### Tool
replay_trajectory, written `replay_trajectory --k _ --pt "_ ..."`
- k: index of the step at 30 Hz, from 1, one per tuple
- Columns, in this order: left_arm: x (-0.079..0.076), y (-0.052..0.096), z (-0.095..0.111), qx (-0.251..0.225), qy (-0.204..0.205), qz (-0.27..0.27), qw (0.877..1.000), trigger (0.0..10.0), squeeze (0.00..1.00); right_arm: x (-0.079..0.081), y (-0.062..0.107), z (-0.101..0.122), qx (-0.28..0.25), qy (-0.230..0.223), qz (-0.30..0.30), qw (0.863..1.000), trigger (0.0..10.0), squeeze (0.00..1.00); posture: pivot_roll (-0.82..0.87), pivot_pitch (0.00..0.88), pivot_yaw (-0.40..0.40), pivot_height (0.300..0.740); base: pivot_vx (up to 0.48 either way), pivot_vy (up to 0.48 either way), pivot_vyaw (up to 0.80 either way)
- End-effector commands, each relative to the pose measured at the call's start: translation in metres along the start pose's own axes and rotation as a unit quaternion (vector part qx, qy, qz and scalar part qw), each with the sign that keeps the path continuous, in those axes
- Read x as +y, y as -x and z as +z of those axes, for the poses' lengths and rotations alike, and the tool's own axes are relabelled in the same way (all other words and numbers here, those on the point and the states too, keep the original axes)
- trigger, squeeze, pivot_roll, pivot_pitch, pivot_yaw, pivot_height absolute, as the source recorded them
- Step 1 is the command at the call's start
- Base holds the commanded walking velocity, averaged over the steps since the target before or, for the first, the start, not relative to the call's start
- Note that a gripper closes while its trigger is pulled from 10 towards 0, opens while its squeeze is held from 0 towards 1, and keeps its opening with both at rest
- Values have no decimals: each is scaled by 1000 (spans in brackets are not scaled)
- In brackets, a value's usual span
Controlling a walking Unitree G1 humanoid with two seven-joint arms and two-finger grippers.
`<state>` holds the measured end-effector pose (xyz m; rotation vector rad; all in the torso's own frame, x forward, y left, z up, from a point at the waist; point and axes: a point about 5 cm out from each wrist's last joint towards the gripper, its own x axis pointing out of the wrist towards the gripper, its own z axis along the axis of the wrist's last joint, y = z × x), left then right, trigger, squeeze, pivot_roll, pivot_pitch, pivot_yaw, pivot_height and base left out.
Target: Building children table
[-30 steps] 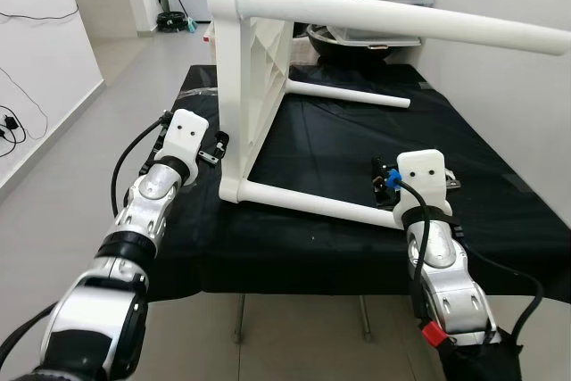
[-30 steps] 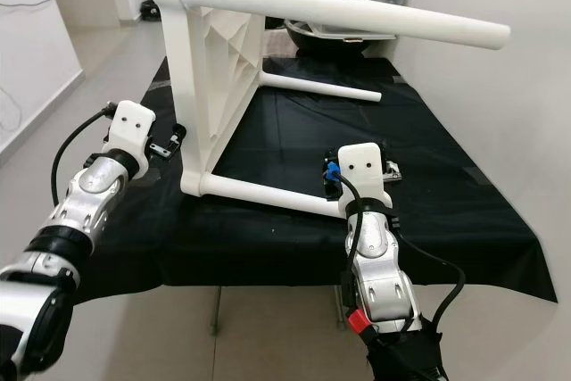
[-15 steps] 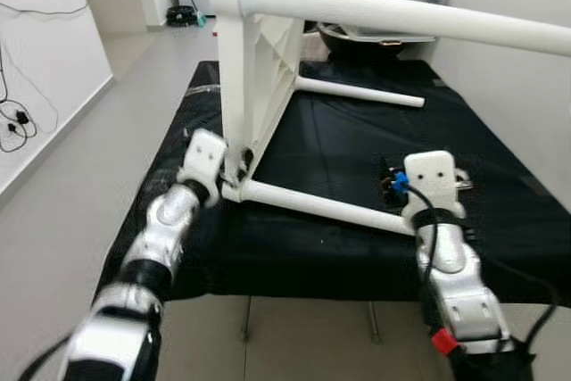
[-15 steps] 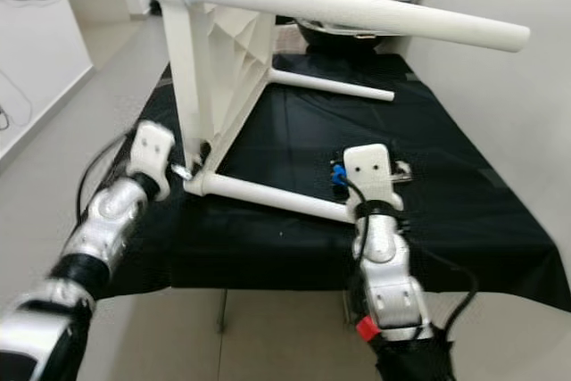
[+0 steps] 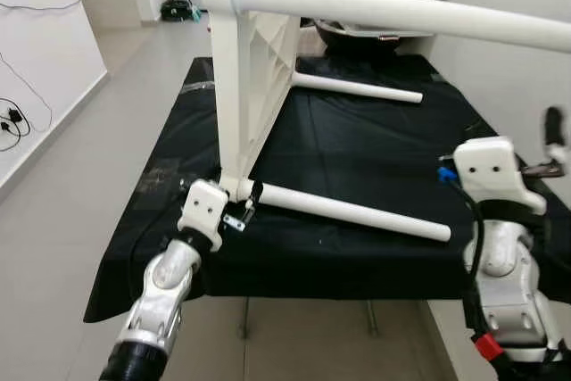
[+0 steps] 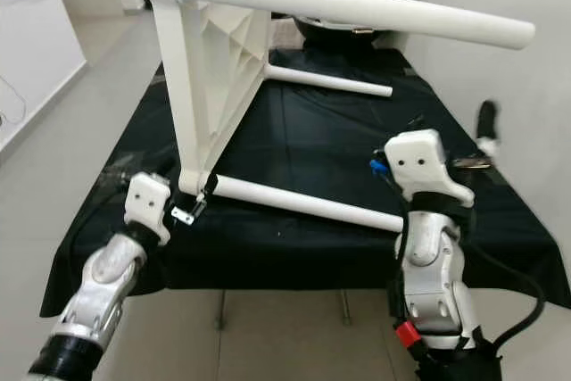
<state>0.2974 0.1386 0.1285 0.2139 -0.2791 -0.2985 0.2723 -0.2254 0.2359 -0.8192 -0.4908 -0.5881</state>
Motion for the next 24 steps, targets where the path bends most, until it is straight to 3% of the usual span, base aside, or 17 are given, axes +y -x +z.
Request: replay_trajectory --k 1,4,12,17,24 --pt "6 3 6 -5 -8 16 1000 10000 0 1 0 3 -19 21 -6 1000 10000 0 -27 0 -70 740 0 0 0" --pt "9 7 6 -3 -10 24 1000 10000 0 1 -3 2 -25 34 -10 999 10000 0 -26 0 -71 740 0 0 0" --pt "7 11 12 5 -12 36 999 10000 0 -2 -39 4 -85 76 9 993 10000 0 -28 0 -81 740 0 0 0" --pt "5 12 13 10 -10 37 999 10000 0 -13 -62 7 -115 102 3 988 10000 0 -31 0 -87 740 0 0 0" --pt "2 15 13 17 -7 37 999 10000 0 -19 -79 9 -136 120 7 983 10000 0 -31 0 -91 740 0 0 0"
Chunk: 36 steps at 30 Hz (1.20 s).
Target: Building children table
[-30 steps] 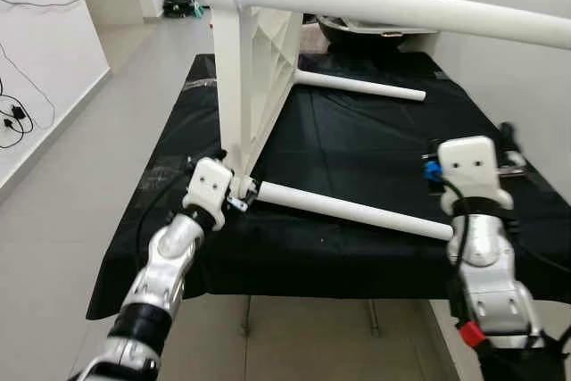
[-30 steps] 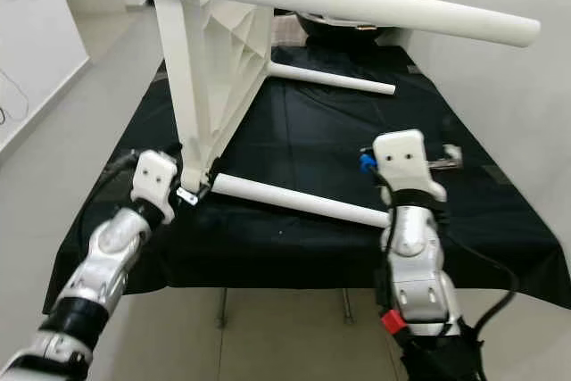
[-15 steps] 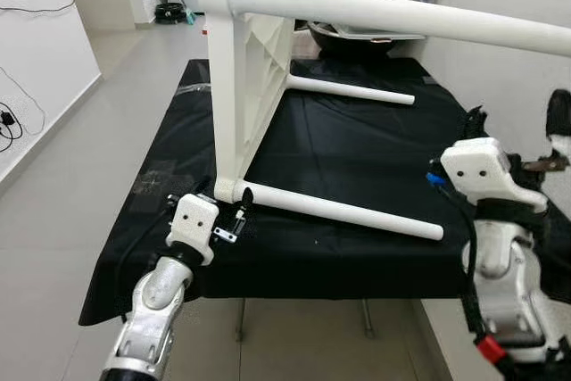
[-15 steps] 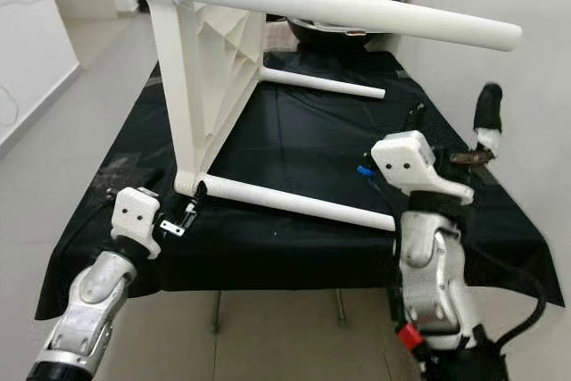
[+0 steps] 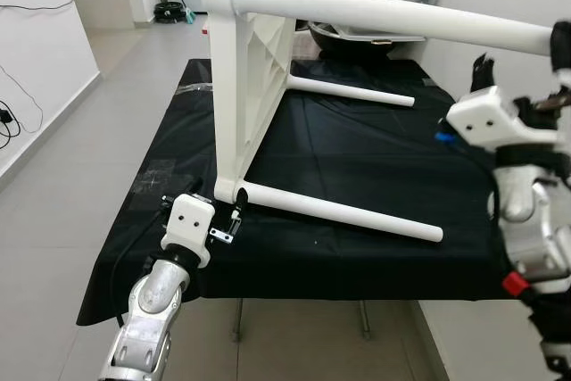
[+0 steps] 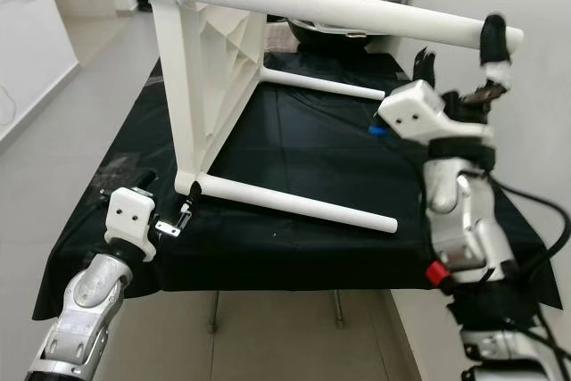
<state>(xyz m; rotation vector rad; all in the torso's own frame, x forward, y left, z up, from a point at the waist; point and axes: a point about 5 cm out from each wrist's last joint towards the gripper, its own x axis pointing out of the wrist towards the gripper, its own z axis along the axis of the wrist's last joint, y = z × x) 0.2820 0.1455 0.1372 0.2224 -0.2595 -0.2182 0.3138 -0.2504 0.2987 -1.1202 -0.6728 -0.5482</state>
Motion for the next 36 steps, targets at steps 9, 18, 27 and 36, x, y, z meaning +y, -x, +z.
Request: replay_trajectory --k 9,18,27,36 --pt "-3 -1 1 8 -1 -4 1000 10000 0 3 -21 -1 -38 12 40 998 10000 0 -34 0 -89 740 0 0 0" --pt "-5 -1 2 12 -2 -5 1000 10000 0 16 -21 1 -40 -22 74 996 0 0 -26 0 -97 740 0 0 0" --pt "-5 -1 2 14 -6 -7 1000 10000 0 20 -32 -3 -71 21 107 991 0 0 -21 0 -98 740 0 0 0" --pt "-8 -1 2 16 -7 -9 1000 10000 0 17 -55 10 -109 42 108 987 0 0 -12 0 -105 740 0 0 0"
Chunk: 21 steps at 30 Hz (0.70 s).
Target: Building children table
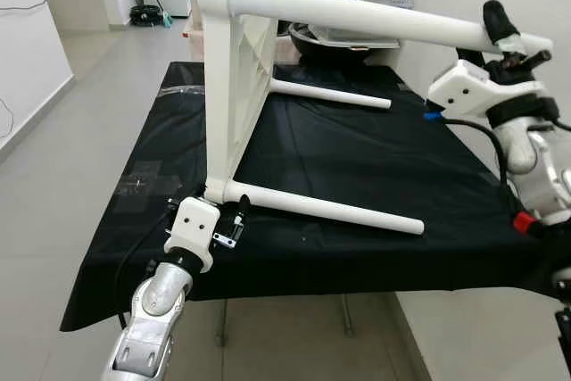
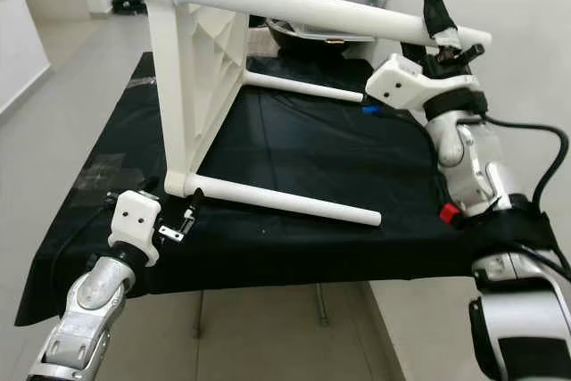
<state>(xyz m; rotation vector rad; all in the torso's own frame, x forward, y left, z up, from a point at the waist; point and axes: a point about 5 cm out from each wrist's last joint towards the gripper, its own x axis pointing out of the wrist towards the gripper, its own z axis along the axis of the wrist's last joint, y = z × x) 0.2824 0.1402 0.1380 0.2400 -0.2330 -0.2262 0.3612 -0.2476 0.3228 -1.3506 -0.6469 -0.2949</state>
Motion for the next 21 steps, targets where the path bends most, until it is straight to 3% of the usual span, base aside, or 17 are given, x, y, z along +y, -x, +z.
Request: replay_trajectory --k 1,5,10,11,13,14,15,16,18,19,21 --pt "-4 1 1 3 0 -3 1000 10000 0 -6 -11 12 -32 -12 -17 999 0 0 -5 0 -112 740 0 0 0" --pt "-4 2 0 5 0 -2 1000 10000 0 -8 -22 15 -29 -23 -20 999 0 0 2 0 -118 740 0 0 0" --pt "-5 3 0 7 0 1 1000 10000 0 -3 -38 12 33 -119 -5 992 0 0 11 0 -125 740 0 0 0" --pt "-5 3 0 7 0 1 1000 10000 0 -3 -38 12 33 -119 -5 992 0 0 11 0 -125 740 0 0 0" --pt "-5 4 0 9 0 1 1000 10000 0 6 -40 9 77 -186 10 979 0 0 10 0 -125 740 0 0 0" --pt "-5 4 0 9 0 1 1000 10000 0 6 -40 9 77 -186 10 979 0 0 10 0 -125 740 0 0 0" --pt "-6 5 -1 10 1 1 1000 10000 0 14 -39 6 111 -234 25 966 0 0 10 0 -125 740 0 0 0" --pt "-7 5 -1 10 2 0 1000 10000 0 28 -36 3 156 -297 46 941 0 0 17 0 -130 740 0 0 0" --pt "-8 6 -1 11 3 0 1000 10000 0 47 -29 2 209 -379 73 899 0 0 17 0 -130 740 0 0 0" --pt "-8 6 -1 11 3 0 1000 10000 0 47 -29 2 209 -379 73 899 0 0 17 0 -130 740 0 0 0" --pt "-8 6 0 11 3 1 1000 10000 0 69 -20 0 272 -464 95 838 0 0 22 0 -132 740 0 0 0"
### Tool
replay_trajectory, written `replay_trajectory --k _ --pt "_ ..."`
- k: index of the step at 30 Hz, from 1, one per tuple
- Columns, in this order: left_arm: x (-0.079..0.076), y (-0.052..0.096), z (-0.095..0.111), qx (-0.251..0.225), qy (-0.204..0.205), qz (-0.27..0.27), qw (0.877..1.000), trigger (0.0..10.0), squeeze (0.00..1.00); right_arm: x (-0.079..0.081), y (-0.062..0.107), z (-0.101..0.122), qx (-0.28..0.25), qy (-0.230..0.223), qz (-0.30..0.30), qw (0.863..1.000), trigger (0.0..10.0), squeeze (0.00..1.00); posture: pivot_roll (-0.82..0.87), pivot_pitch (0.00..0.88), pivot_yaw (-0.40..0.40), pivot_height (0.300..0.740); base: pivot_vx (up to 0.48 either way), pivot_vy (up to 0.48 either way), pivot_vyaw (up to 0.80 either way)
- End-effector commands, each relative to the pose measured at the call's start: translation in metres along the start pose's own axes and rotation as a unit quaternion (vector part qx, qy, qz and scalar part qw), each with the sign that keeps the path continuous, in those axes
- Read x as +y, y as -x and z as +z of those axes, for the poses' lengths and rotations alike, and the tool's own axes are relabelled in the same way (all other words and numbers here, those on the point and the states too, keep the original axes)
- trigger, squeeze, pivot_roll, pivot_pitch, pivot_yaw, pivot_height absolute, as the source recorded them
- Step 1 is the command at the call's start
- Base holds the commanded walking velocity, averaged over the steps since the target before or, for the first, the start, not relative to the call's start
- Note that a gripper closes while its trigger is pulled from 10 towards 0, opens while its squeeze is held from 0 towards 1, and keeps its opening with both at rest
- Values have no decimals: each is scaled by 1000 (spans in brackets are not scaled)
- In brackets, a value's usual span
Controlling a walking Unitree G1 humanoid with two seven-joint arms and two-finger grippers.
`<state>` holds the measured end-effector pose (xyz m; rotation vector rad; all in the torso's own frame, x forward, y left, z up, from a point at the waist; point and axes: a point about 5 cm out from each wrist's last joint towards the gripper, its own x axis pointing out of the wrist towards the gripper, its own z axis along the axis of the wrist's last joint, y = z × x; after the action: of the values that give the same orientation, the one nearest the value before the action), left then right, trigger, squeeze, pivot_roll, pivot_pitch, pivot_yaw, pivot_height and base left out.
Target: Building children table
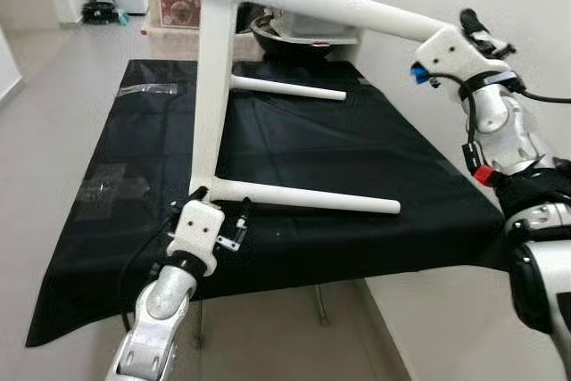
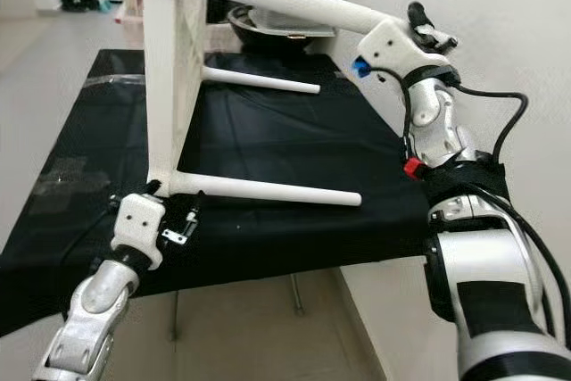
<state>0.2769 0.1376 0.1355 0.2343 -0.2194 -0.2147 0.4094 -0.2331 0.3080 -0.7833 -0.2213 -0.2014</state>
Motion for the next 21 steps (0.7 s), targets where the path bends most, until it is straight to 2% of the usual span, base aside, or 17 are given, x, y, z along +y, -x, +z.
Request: replay_trajectory --k 1,2,3,4,5,6,7,9,10,14,16,18,19,21 --pt "-4 1 0 4 0 -4 1000 10000 0 24 3 -18 69 -216 27 974 0 0 22 0 -132 740 0 0 0" --pt "-4 1 1 3 1 -4 1000 10000 0 33 5 -25 101 -263 38 959 0 0 22 0 -132 740 0 0 0" --pt "-4 1 1 3 1 -4 1000 10000 0 33 5 -25 101 -263 38 959 0 0 22 0 -132 740 0 0 0" --pt "-4 1 1 3 1 -4 1000 10000 0 42 8 -29 128 -304 46 943 0 0 26 0 -134 740 0 0 0" --pt "-4 1 1 3 1 -4 1000 10000 0 42 8 -29 128 -304 46 943 0 0 26 0 -134 740 0 0 0" --pt "-4 1 2 2 1 -3 1000 10000 0 53 8 -30 158 -360 58 918 0 0 26 0 -133 740 0 0 0" --pt "-4 1 2 2 2 -3 1000 10000 0 58 8 -27 164 -378 66 909 0 0 27 0 -134 740 0 0 0" --pt "-4 1 2 2 2 -3 1000 10000 0 58 8 -27 164 -378 66 909 0 0 27 0 -134 740 0 0 0" --pt "-4 1 2 2 2 -3 1000 10000 0 61 7 -24 168 -389 72 903 0 0 27 0 -134 740 0 0 0" --pt "-5 1 2 4 2 0 1000 10000 0 61 3 -11 142 -339 94 925 0 0 34 0 -145 740 0 0 0" --pt "-5 2 2 5 3 1 1000 10000 0 62 3 -11 143 -334 97 926 0 0 34 0 -145 740 0 0 0" --pt "6 5 7 -6 -34 19 999 10000 0 66 7 -17 140 -294 102 940 0 0 29 0 -143 740 0 0 0" --pt "30 5 12 -8 -34 65 997 10000 0 75 13 -21 120 -245 111 956 10000 0 43 0 -145 740 0 0 0" --pt "36 5 13 -8 -30 76 997 10000 0 77 14 -21 116 -236 114 958 10000 0 43 0 -145 740 0 0 0"
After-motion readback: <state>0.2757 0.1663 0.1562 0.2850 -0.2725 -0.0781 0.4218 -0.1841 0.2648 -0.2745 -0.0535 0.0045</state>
